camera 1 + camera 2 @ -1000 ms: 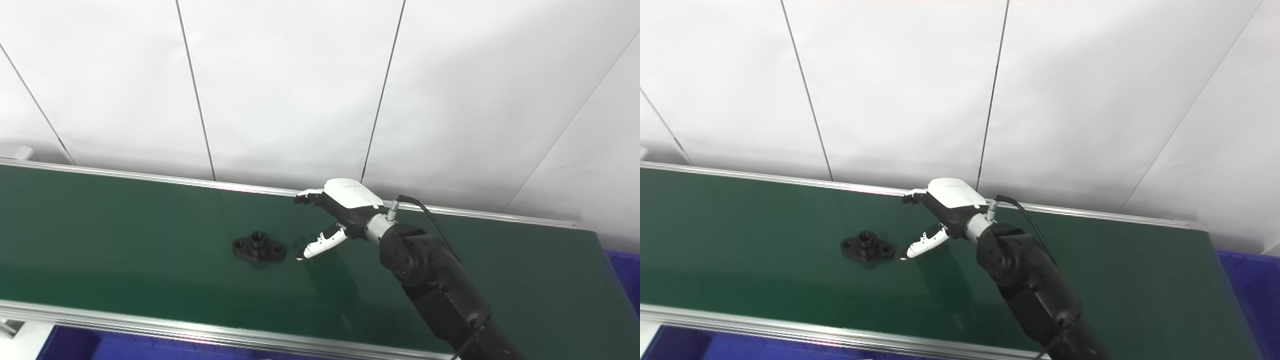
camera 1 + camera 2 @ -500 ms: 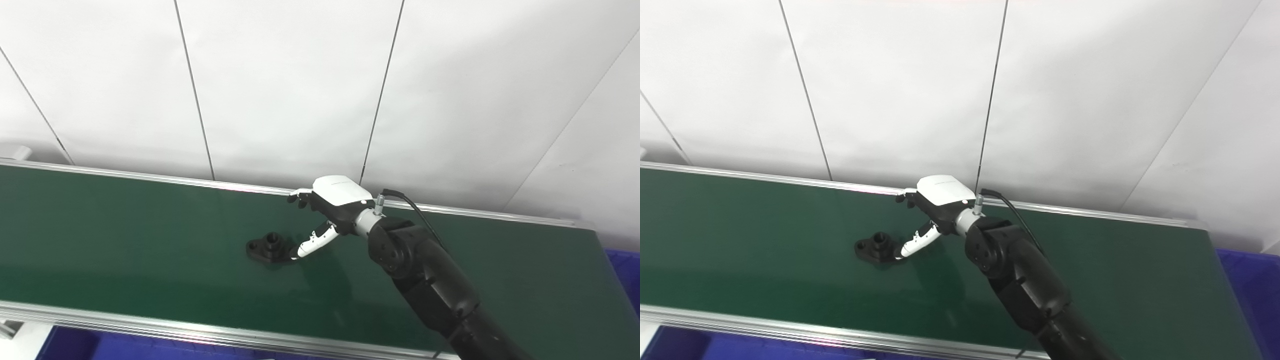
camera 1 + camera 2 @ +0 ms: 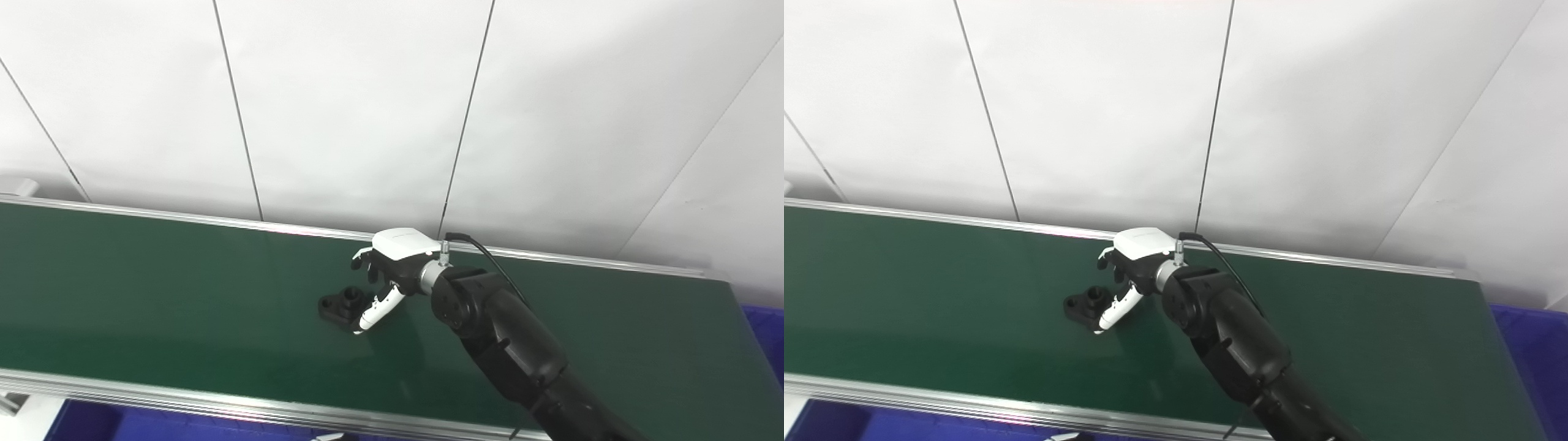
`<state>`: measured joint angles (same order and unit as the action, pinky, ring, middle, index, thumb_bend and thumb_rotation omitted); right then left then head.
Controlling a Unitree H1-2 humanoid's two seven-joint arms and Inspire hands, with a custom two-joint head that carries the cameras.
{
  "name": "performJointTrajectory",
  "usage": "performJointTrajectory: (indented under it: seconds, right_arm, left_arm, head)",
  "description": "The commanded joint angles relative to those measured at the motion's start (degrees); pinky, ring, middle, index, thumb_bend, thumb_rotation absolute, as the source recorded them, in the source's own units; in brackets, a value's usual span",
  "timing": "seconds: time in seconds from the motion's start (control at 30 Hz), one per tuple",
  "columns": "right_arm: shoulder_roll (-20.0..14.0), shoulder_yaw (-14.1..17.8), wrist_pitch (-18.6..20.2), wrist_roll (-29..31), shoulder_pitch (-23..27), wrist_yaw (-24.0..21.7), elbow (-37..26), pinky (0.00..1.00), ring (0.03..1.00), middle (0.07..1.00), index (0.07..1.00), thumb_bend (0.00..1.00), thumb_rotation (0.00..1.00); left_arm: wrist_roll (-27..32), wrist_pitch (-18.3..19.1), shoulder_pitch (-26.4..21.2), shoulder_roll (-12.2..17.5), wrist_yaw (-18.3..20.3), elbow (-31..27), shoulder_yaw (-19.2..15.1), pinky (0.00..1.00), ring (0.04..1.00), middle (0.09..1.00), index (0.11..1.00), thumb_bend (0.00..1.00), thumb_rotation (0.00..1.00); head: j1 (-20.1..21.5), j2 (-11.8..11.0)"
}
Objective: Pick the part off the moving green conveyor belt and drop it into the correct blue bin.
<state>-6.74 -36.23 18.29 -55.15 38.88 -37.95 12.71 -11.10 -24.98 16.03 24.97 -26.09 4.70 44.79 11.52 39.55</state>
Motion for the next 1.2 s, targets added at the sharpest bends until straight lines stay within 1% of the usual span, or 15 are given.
performJointTrajectory:
  seconds: [0.0, 0.13, 0.27, 0.43, 0.57, 0.63, 0.73, 0.77, 0.83, 0.87, 0.9, 0.93, 1.0, 1.13, 1.17]
  right_arm:
    - [0.4, -0.2, 1.7, -1.1, 2.7, -1.2, -2.3, 0.53, 0.66, 0.734, 0.832, 0.85, 0.45]
    - [0.2, -0.6, 1.5, -1.2, 2.1, -1.5, -2.6, 0.5, 0.622, 0.706, 0.806, 0.85, 0.43]
    - [-0.2, -1.3, 1.3, -1.3, 0.4, -1.7, -3.9, 0.51, 0.631, 0.715, 0.814, 0.85, 0.42]
    - [-1.2, -2.4, -0.3, -1.1, -2.1, -0.9, -5.4, 0.49, 0.611, 0.695, 0.804, 0.83, 0.4]
    - [-2.4, -3.6, -1.6, -1.4, -3.8, -0.9, -6.5, 0.5, 0.621, 0.709, 0.817, 0.83, 0.4]
    - [-3.1, -4.0, -3.0, -1.1, -5.0, 0.7, -6.7, 0.49, 0.597, 0.682, 0.786, 0.82, 0.37]
    - [-4.5, -4.4, -6.0, -0.9, -7.6, 5.3, -7.0, 0.45, 0.557, 0.646, 0.738, 0.82, 0.32]
    - [-4.9, -4.4, -6.7, -0.9, -8.3, 6.4, -7.1, 0.44, 0.547, 0.635, 0.707, 0.79, 0.22]
    - [-5.5, -4.7, -7.8, -1.2, -9.5, 8.4, -7.0, 0.43, 0.534, 0.62, 0.679, 0.77, 0.14]
    - [-5.9, -5.0, -8.4, -1.6, -9.9, 9.2, -6.9, 0.42, 0.534, 0.622, 0.664, 0.75, 0.06]
    - [-6.1, -5.2, -8.8, -1.9, -10.2, 9.8, -6.9, 0.42, 0.535, 0.626, 0.655, 0.73, 0.03]
    - [-6.9, -5.6, -10.1, -2.1, -10.9, 11.3, -7.0, 0.4, 0.479, 0.579, 0.581, 0.62, 0.01]
    - [-8.4, -6.1, -13.1, -2.3, -12.0, 14.4, -6.9, 0.38, 0.444, 0.55, 0.538, 0.56, 0.0]
    - [-10.8, -6.3, -18.9, -2.0, -13.8, 20.9, -6.6, 0.21, 0.371, 0.451, 0.529, 0.51, 0.0]
    - [-11.3, -6.3, -20.2, -2.0, -14.2, 22.2, -6.5, 0.19, 0.311, 0.424, 0.516, 0.52, 0.0]
  left_arm:
    - [-1.3, -1.9, 0.7, 0.2, -0.3, -1.8, -0.7, 0.75, 0.792, 0.811, 0.793, 0.76, 0.25]
    - [-1.4, -1.9, 1.0, 0.0, 0.0, -2.2, -1.1, 0.76, 0.794, 0.812, 0.796, 0.75, 0.25]
    - [-1.8, -1.9, 1.3, 0.0, 0.0, -2.6, -1.4, 0.76, 0.798, 0.817, 0.8, 0.74, 0.26]
    - [-1.6, -1.9, 1.7, 0.1, 0.0, -3.3, -1.6, 0.77, 0.799, 0.817, 0.801, 0.74, 0.27]
    - [-1.5, -1.9, 1.8, 0.3, -0.2, -3.9, -1.6, 0.76, 0.795, 0.815, 0.799, 0.74, 0.28]
    - [-1.6, -1.9, 1.8, 0.4, 0.0, -4.1, -1.7, 0.76, 0.795, 0.817, 0.798, 0.74, 0.29]
    - [-1.6, -1.9, 2.2, 0.4, 0.4, -4.6, -2.3, 0.76, 0.791, 0.814, 0.796, 0.75, 0.3]
    - [-1.6, -1.9, 2.3, 0.4, 0.6, -4.8, -2.5, 0.75, 0.784, 0.811, 0.794, 0.75, 0.3]
    - [-1.4, -1.9, 2.6, 0.3, 1.2, -5.2, -3.1, 0.74, 0.78, 0.81, 0.792, 0.75, 0.31]
    - [-1.3, -1.9, 2.8, 0.2, 1.5, -5.3, -3.3, 0.74, 0.778, 0.809, 0.79, 0.76, 0.31]
    - [-1.2, -1.9, 2.9, 0.2, 1.7, -5.4, -3.5, 0.74, 0.778, 0.808, 0.789, 0.76, 0.31]
    - [-1.1, -1.9, 2.9, 0.3, 2.0, -5.6, -3.7, 0.73, 0.774, 0.808, 0.79, 0.76, 0.31]
    - [-0.9, -1.9, 3.0, 0.3, 2.5, -5.8, -4.0, 0.73, 0.773, 0.808, 0.79, 0.76, 0.31]
    - [-0.4, -1.9, 3.2, 0.2, 3.5, -6.1, -4.6, 0.72, 0.764, 0.806, 0.79, 0.76, 0.3]
    - [-0.2, -1.9, 3.2, 0.2, 3.9, -6.1, -4.8, 0.71, 0.761, 0.806, 0.79, 0.76, 0.31]
  head:
    - [-0.2, 0.4]
    - [-0.4, 1.1]
    - [-0.9, 1.9]
    - [-0.7, 3.0]
    - [-0.5, 3.6]
    - [-0.5, 3.6]
    - [-0.8, 4.2]
    - [-0.8, 4.2]
    - [-0.8, 4.2]
    - [-0.6, 4.3]
    - [-0.6, 4.3]
    - [-0.7, 4.4]
    - [-0.5, 4.5]
    - [-0.6, 4.7]
    - [-0.7, 4.8]
